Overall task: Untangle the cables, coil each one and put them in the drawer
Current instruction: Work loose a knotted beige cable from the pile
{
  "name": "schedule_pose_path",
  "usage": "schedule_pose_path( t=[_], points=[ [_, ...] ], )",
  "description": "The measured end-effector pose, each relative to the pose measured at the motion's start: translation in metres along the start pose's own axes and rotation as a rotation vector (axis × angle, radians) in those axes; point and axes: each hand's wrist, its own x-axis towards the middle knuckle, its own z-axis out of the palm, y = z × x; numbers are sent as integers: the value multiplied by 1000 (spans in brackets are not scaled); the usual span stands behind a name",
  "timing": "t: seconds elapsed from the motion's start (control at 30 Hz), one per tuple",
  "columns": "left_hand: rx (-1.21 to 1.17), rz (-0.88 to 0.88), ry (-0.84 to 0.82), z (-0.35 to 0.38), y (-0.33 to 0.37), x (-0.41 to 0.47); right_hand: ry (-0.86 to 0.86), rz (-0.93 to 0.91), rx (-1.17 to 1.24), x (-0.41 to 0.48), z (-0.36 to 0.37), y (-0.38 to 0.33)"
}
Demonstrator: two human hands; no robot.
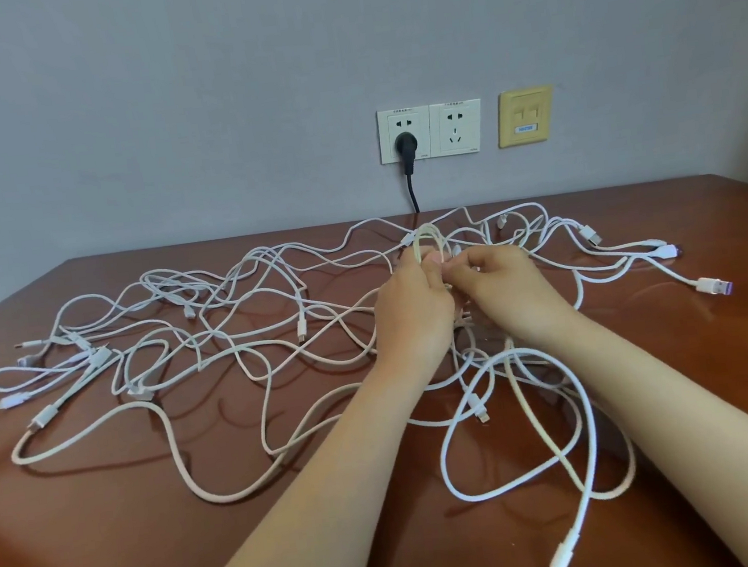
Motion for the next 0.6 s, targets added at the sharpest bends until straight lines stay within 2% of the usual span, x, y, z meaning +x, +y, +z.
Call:
schedule_pose_path(
  t=[0.07,0.17,0.3,0.47,0.6],
  points=[
    [11,47,6,-1,2,-2,-81,64,120,-2,-3,-4],
    [5,64,-16,0,2,-2,-107,125,108,-4,-1,-4],
    [-235,7,-17,-1,2,4,-149,227,143,-3,4,-3],
    [-75,-27,-7,-1,2,5,-133,162,-3,0,12,1],
    [-112,-68,36,-1,0,6,-146,88,-98,2,15,7]
  ],
)
